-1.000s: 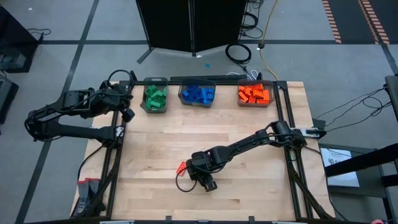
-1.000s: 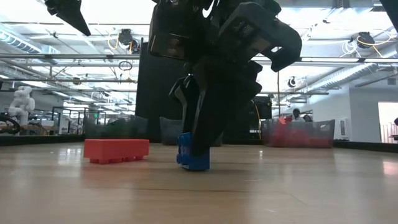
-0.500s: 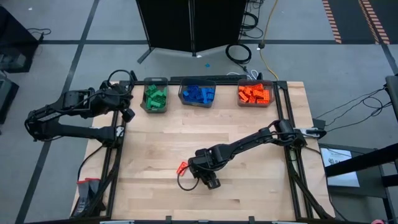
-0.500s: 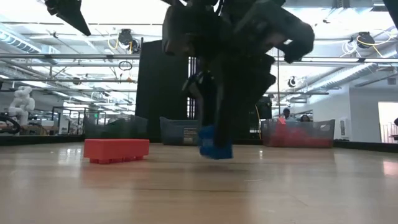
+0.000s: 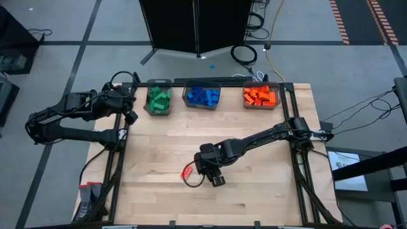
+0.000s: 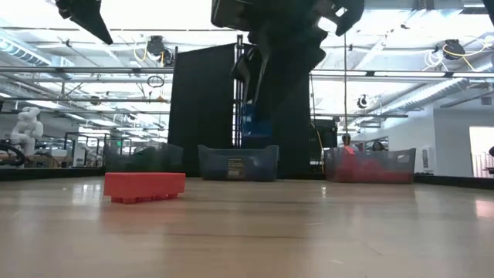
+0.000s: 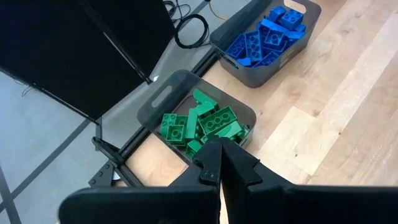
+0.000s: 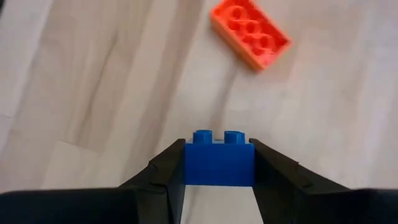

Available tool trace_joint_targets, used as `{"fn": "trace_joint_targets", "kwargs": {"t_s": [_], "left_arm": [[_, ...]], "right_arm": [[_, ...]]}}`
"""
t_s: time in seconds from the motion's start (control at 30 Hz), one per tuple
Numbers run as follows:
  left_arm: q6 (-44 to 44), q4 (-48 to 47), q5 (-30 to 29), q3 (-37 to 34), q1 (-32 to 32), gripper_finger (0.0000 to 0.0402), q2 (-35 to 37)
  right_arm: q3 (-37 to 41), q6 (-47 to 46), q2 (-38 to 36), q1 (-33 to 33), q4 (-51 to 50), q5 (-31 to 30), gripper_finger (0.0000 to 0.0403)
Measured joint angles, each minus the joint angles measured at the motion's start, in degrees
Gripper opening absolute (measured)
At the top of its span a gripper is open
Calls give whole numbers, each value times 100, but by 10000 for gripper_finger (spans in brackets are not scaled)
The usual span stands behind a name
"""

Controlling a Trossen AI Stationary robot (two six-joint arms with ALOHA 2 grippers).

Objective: Sort blocks
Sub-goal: Put the blue game piece into the middle black bin

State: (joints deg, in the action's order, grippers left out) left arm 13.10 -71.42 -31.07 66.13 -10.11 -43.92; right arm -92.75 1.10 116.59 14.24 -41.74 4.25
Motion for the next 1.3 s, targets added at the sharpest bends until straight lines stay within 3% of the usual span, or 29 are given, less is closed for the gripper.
{"fn": "trace_joint_targets", "kwargs": {"t_s": [0.67, 1.3], "left_arm": [[15, 48, 0, 0, 0, 0, 1], [157, 46, 0, -1, 0, 0, 2]], "right_arm": [[-35, 315, -894, -488, 68, -1192, 137], [-33, 555, -941, -824, 83, -1171, 137]]}}
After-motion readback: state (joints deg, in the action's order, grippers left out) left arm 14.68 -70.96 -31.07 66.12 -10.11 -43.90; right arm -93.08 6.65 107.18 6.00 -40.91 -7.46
